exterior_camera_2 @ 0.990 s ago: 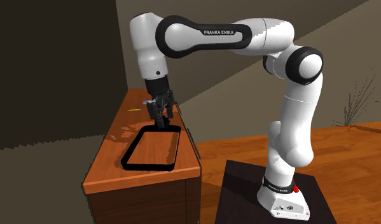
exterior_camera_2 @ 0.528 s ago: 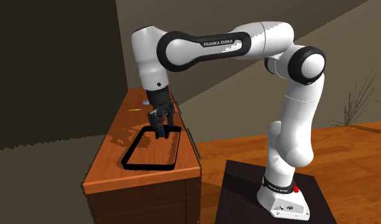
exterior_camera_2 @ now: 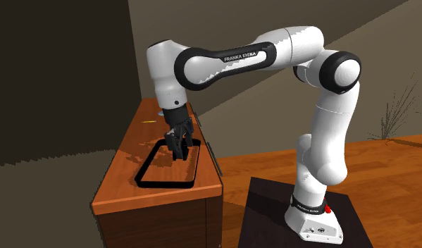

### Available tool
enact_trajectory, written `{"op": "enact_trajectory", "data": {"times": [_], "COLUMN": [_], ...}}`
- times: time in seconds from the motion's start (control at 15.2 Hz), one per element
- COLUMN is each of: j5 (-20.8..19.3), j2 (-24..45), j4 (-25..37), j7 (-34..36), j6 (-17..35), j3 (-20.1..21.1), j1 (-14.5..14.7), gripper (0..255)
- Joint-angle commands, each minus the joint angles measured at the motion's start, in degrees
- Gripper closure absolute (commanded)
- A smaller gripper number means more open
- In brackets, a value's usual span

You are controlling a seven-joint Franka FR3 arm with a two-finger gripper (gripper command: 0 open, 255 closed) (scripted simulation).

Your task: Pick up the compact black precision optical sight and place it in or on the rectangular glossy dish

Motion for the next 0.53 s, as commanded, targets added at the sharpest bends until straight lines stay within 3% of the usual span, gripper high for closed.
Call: {"op": "enact_trajectory", "data": {"times": [0.0, 0.2, 0.26, 0.46], "j5": [0.0, 0.0, 0.0, 0.0], "j2": [0.0, 0.0, 0.0, 0.0], "j4": [-0.1, -0.1, -0.1, -0.1], "j7": [0.0, 0.0, 0.0, 0.0], "j6": [0.1, 0.1, 0.1, 0.1], "j3": [0.0, 0.0, 0.0, 0.0], "j1": [0.0, 0.0, 0.0, 0.0], "gripper": [255, 255, 0, 0]}}
